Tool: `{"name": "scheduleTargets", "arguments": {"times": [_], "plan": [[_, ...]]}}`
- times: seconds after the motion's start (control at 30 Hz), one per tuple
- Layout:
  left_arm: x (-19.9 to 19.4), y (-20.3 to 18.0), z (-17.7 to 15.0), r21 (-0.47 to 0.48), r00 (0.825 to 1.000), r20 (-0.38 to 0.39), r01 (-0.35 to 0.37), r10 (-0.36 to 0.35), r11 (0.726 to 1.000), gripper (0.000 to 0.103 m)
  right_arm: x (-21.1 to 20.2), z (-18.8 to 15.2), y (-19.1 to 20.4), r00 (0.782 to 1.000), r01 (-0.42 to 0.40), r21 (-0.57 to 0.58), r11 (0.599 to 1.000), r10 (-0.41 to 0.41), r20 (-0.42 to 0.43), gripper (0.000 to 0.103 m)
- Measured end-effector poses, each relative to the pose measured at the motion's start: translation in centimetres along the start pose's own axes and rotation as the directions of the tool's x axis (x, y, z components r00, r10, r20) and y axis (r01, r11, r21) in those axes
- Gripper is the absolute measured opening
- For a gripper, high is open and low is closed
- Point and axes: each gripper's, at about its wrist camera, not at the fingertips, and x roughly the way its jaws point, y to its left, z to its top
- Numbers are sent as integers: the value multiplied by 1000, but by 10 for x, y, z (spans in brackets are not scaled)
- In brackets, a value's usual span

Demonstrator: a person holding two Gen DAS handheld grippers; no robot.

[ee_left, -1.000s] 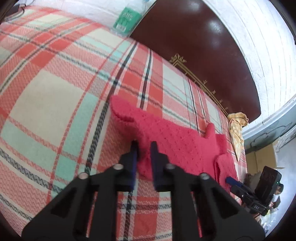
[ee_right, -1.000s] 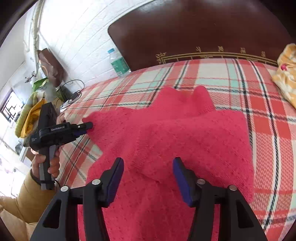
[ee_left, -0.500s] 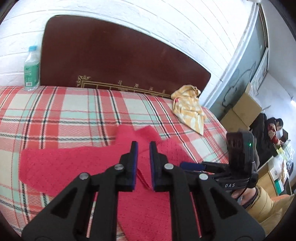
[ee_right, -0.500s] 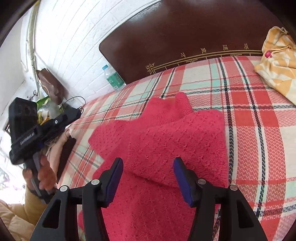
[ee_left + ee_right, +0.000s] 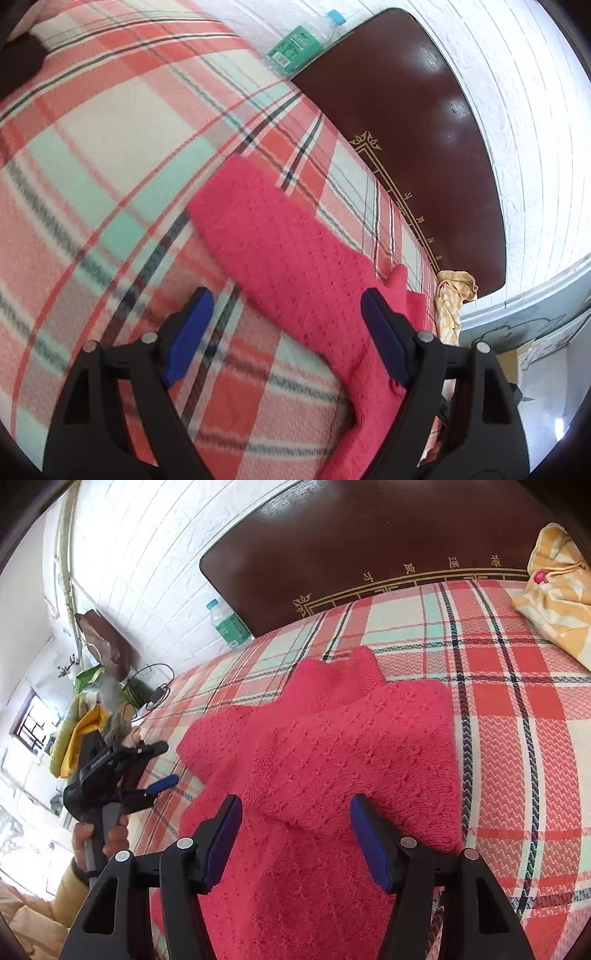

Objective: Fold clothes

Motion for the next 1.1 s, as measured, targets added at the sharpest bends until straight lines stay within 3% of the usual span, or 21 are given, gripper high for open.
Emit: {"name": "scheduleTargets", "arguments": {"times": [0.2,0.27,0.3,0.33,0.5,0.57,0.67,0.8,0.87,0.93,1.1], "plan": [[31,-4,17,-11,999,45,32,-31,999,80,-4,-2,1,1000,4,5,1000,-4,1,68],[38,-4,23,-16,998,24,59,-59,998,50,-5,-2,1,1000,8,5,1000,-8,2,68],[41,-5,25,-5,998,3,57,-57,998,21,-6,-2,1,1000,9,4,1000,-9,3,68],[42,-7,26,12,998,-5,57,-57,998,14,-7,-2,1,1000,11,4,1000,-11,3,68],[24,-45,16,168,997,22,76,-80,983,13,-12,-1,-2,1000,16,12,1000,-17,13,68],[18,-65,9,233,992,9,117,-123,965,12,-14,0,-4,1000,17,16,1000,-17,20,68],[14,-103,-9,358,987,-39,161,-157,920,12,-16,2,-5,999,17,16,1000,-17,27,68],[24,-154,-43,512,972,-141,234,-188,827,12,-17,4,-5,999,5,12,1000,-6,39,68],[35,-174,-64,584,967,-190,248,-167,773,12,-16,7,-5,999,-12,18,1000,11,41,68],[54,-183,-82,613,958,-260,261,-122,746,12,-17,10,-6,997,-51,23,998,50,51,68],[81,-180,-109,629,942,-335,243,-25,739,13,-14,13,-18,988,-146,87,985,142,57,69]]}}
